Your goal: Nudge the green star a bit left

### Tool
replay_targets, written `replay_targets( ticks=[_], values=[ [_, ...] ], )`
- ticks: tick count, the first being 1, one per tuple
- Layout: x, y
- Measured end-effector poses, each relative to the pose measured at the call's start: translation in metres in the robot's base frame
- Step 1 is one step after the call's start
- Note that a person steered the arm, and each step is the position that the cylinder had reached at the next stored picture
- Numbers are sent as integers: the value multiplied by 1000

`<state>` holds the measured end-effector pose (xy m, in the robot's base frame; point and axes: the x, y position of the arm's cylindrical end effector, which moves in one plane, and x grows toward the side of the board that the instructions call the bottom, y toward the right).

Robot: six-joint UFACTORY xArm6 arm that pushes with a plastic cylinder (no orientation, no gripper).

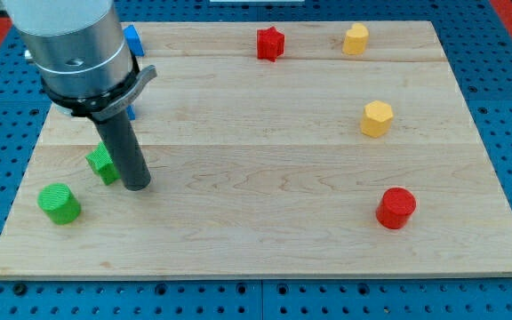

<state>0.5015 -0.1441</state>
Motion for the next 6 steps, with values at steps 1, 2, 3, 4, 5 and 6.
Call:
replay_targets(
  ticks=[1,2,3,4,5,6],
  values=[
    [-4,-15],
    [-21,2],
    [-28,1],
    [-28,-13],
    [-28,-23],
    [-61,20]
  ],
)
